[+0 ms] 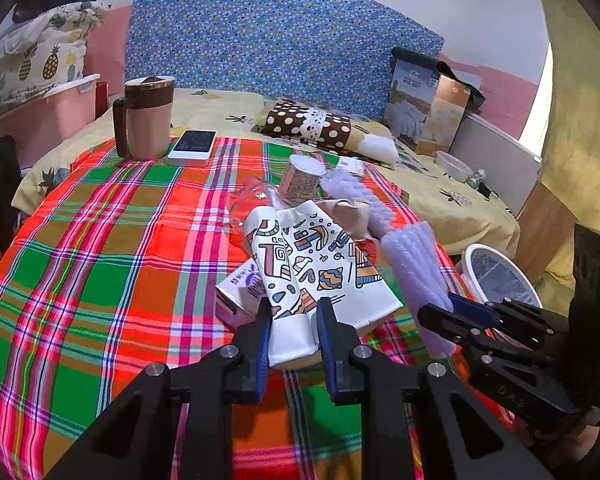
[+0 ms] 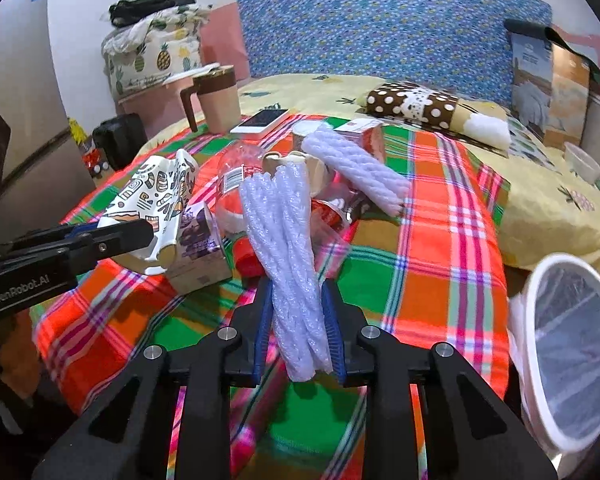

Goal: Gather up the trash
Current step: 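Carry both items over the white bin and open both grippers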

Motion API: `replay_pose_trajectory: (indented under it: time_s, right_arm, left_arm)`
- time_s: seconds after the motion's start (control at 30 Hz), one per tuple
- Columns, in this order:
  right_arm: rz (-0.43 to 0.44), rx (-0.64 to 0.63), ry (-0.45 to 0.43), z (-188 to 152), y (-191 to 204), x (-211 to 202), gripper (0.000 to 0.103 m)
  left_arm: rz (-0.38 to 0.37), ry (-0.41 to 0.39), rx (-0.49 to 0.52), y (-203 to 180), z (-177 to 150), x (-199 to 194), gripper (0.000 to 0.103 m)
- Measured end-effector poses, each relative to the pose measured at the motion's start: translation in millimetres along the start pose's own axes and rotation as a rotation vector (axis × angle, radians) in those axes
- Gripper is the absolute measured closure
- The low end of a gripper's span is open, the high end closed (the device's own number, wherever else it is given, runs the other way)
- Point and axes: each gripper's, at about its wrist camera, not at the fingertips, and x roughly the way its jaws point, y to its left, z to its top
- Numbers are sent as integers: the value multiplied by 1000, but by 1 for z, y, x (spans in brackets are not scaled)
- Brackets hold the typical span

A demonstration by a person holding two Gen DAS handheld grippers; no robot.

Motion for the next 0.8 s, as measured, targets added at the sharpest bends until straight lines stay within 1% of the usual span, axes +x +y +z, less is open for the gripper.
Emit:
replay_pose_trajectory:
  time_s: [0.37,0.57,0.8]
  right_arm:
    - [-35,106,-37,-15,-22,-25,76]
    - [-93,164,-59,-21,-46,-36,76]
    - [-188,256,-74,-35,-83,-49,76]
  left_arm:
    - [-60,35,65,-38,-13,-2,81]
    - [-117,53,133,-72,-10,8,81]
    - [-186,76,207,-117,-3,28,81]
